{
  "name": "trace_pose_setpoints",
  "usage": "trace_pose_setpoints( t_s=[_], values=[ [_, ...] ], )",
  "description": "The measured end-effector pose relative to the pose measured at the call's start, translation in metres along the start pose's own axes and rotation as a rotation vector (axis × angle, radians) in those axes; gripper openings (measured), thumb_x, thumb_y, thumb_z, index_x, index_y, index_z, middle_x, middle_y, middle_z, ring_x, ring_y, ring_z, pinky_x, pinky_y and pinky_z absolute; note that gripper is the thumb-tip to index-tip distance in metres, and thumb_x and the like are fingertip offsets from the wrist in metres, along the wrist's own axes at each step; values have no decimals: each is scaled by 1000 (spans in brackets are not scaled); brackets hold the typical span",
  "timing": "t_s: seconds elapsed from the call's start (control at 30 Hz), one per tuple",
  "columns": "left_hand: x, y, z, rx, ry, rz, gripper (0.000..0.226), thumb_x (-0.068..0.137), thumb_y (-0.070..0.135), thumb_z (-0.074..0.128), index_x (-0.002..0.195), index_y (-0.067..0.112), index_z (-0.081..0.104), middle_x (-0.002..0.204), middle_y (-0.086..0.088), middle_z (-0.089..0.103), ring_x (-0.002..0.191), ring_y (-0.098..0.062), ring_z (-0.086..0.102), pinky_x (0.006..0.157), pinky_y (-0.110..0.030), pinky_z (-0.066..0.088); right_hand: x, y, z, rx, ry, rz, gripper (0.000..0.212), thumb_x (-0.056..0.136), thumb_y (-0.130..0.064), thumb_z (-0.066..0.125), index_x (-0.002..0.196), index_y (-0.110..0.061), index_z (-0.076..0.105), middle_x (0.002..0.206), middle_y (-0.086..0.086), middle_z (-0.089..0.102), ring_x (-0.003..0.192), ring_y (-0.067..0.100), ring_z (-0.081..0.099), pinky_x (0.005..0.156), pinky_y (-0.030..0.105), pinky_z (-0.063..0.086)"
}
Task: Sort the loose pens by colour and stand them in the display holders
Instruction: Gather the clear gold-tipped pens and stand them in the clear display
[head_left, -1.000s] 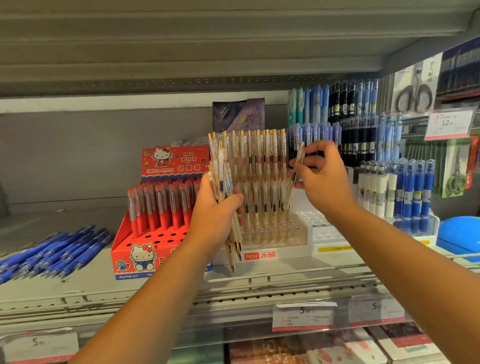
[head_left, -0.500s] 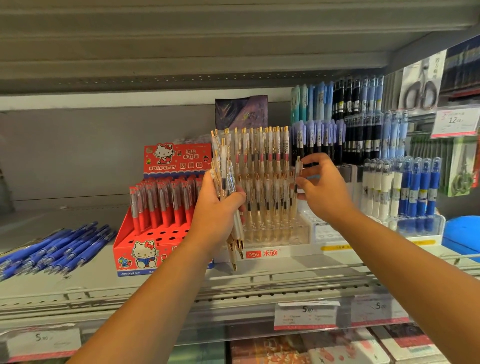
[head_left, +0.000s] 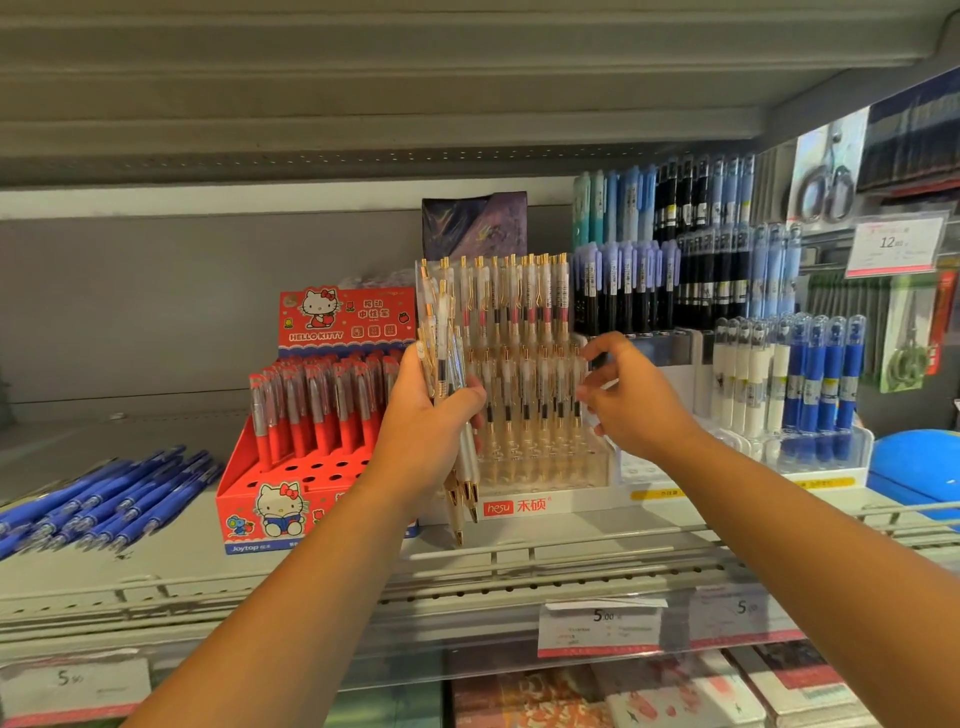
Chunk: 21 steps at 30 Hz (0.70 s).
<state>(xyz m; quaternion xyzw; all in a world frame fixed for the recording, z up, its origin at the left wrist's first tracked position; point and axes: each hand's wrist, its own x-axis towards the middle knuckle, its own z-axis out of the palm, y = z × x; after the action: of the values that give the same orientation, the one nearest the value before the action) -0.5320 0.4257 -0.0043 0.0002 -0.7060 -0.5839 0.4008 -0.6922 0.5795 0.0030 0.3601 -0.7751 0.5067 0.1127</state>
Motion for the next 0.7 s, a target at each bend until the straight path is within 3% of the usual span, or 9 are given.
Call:
trace_pose_setpoints(
  t_s=[0.13, 0.27, 0.37, 0.47, 0.6, 0.7],
  values=[
    [-1, 1, -1, -9, -4, 6, 38, 90, 7, 63, 113, 37, 58, 92, 4, 68, 71, -16, 58, 74, -44, 50, -5, -6, -1, -171, 102, -99, 39, 90, -17, 65, 124, -24, 47, 112, 3, 50, 83, 13, 53, 74, 28, 43],
    [-2, 3, 1, -25, 0, 7, 40, 86, 16, 66, 120, 36, 57, 105, 4, 70, 85, -17, 60, 83, -53, 50, -16, -28, -1, -80, 200, -229, 28, 89, -16, 63, 116, -20, 54, 107, -2, 53, 83, 4, 49, 76, 23, 40],
    [-2, 5, 2, -34, -3, 15, 43, 82, 21, 67, 120, 38, 57, 107, 7, 70, 89, -16, 60, 85, -54, 50, -25, -52, 6, 89, 78, -266, 17, 90, -13, 65, 104, -20, 61, 97, -7, 60, 78, -2, 53, 71, 16, 41],
    [-1, 6, 2, -56, -38, 26, 44, 80, 19, 67, 118, 39, 59, 99, 7, 71, 83, -15, 63, 73, -45, 50, -28, -74, 14, 235, -56, -219, 18, 92, -20, 65, 109, -20, 65, 97, -10, 63, 85, 1, 59, 71, 18, 47],
    [-1, 8, 4, -66, -101, 41, 53, 80, 14, 65, 125, 40, 56, 104, 3, 70, 87, -16, 64, 68, -35, 51, -26, -95, 22, 374, -140, -117, 20, 93, -22, 65, 113, -17, 66, 97, 0, 70, 78, 9, 65, 57, 20, 53],
    [-2, 10, 2, -78, -108, 37, 52, 79, 14, 65, 122, 41, 57, 99, 4, 71, 80, -14, 66, 60, -31, 51, -22, -101, 26, 439, -192, -15, 20, 92, -18, 67, 111, -13, 67, 99, 7, 72, 77, 14, 64, 56, 22, 53]
  ],
)
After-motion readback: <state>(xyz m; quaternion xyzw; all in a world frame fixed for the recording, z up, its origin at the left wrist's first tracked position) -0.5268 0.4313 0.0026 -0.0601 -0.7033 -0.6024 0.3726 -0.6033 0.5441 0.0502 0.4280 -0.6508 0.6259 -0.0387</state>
